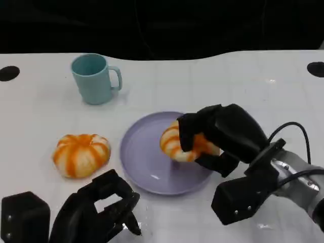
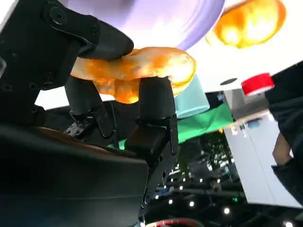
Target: Grasp the bread from the table and place it into the plate.
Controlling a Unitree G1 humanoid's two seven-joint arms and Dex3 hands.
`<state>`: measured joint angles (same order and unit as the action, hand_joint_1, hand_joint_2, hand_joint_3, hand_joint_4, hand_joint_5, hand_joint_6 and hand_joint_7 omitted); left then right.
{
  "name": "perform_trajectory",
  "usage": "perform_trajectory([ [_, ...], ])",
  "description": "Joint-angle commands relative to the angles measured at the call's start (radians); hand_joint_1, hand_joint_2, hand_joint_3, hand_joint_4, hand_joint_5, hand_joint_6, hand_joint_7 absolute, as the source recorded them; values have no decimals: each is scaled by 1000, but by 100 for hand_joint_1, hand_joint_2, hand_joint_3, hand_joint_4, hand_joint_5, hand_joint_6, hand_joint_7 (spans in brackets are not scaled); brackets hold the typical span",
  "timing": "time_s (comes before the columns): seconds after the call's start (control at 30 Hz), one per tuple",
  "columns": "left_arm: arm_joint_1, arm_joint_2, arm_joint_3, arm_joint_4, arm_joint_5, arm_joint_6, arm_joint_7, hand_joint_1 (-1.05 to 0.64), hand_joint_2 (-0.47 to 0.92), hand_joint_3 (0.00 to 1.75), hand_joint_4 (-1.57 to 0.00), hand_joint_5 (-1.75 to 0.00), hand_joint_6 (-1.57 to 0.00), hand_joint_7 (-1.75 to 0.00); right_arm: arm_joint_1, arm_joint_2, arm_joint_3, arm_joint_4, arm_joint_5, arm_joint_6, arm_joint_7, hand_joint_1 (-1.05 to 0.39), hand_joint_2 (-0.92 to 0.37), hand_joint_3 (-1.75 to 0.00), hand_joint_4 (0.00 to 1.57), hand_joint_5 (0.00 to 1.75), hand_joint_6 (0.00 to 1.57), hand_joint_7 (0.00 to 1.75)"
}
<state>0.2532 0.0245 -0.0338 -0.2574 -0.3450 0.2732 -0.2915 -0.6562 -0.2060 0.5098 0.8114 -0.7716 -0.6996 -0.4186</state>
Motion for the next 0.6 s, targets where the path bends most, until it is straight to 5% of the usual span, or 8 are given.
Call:
perform_trajectory([
  [0.03, 9, 7, 6, -17, 4, 2, 14, -57, 92, 25, -75, -175, -65, -157, -23, 3, 1, 22, 26, -4, 42, -15, -38, -110, 92, 141, 97, 76],
  [0.13, 8, 5, 7, -18, 2, 6, 16, -58, 92, 24, -75, -175, -65, -157, -20, 5, -3, 22, 56, 3, 115, -22, -55, -76, 78, 115, 89, 40],
  [0.27, 8, 4, 7, -18, 0, 5, 15, -57, 92, 24, -75, -175, -66, -156, -16, -3, -3, 11, 82, 2, 197, -39, -88, -19, 59, 54, 67, 8],
  [0.47, 4, 4, 6, -13, 6, -2, 14, -58, 92, 24, -75, -175, -66, -155, 15, -3, -33, -48, 198, 33, 395, -63, -92, -26, 7, 23, 19, 0],
  [0.6, 3, 5, 6, -11, 6, -6, 11, -57, 92, 25, -75, -175, -66, -155, 40, -6, -53, -111, 248, 71, 485, -70, -92, -30, 0, 11, 8, 0],
])
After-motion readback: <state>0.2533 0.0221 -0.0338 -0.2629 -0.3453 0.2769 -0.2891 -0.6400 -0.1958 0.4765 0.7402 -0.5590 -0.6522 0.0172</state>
